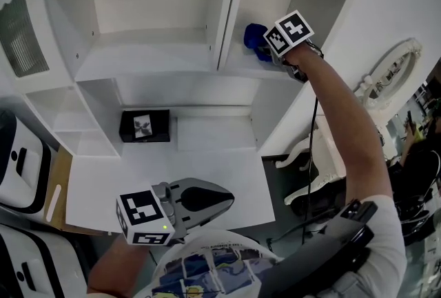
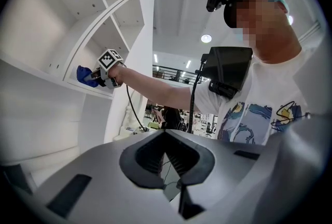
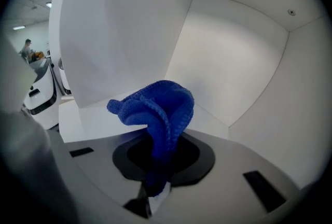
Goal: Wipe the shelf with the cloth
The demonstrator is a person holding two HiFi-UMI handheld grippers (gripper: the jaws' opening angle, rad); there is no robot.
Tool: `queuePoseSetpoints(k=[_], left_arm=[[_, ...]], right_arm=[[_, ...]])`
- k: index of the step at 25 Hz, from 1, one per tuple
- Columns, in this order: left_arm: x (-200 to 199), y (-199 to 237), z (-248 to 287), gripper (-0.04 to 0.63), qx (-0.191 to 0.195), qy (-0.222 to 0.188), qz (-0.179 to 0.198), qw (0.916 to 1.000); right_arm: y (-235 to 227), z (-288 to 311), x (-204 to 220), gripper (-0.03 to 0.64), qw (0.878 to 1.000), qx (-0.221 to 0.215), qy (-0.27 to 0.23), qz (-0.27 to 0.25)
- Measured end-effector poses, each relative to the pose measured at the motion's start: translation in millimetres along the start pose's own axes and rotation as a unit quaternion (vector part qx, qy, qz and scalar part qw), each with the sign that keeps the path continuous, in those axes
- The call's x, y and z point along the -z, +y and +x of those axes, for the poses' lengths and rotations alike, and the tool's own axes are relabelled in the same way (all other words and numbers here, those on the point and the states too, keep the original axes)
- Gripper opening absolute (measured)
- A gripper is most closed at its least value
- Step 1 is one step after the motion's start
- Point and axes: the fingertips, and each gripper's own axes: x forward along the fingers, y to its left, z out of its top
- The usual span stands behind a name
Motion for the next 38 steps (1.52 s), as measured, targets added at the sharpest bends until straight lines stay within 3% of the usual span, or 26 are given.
queuePoseSetpoints(k=[7, 14, 21, 30, 33, 38], left_arm=[[0, -3, 4, 0.012, 0.009, 0.003, 0.001, 1.0000], [0, -5, 0, 0.012, 0.010, 0.003, 0.003, 0.9999], [2, -4, -7, 0.012, 0.011, 0.005, 0.002, 0.9999], [4, -4, -15, 0.011, 0.012, 0.004, -0.001, 0.9999], [5, -4, -20, 0.011, 0.012, 0.006, -0.001, 0.9999], [7, -2, -27, 0.012, 0.011, 0.003, -0.005, 0.9999]], right_arm=[[-30, -11, 26, 0.064, 0.991, 0.094, 0.063, -0.070], [-34, -16, 30, 0.064, 0.985, 0.118, 0.085, -0.094], [0, -26, -3, 0.064, 0.999, 0.038, -0.017, -0.012], [66, -15, -40, 0.064, 0.989, -0.094, -0.086, 0.070], [69, -7, -37, 0.064, 0.990, -0.095, -0.075, 0.069], [54, -4, -26, 0.063, 0.996, -0.056, -0.054, 0.046]])
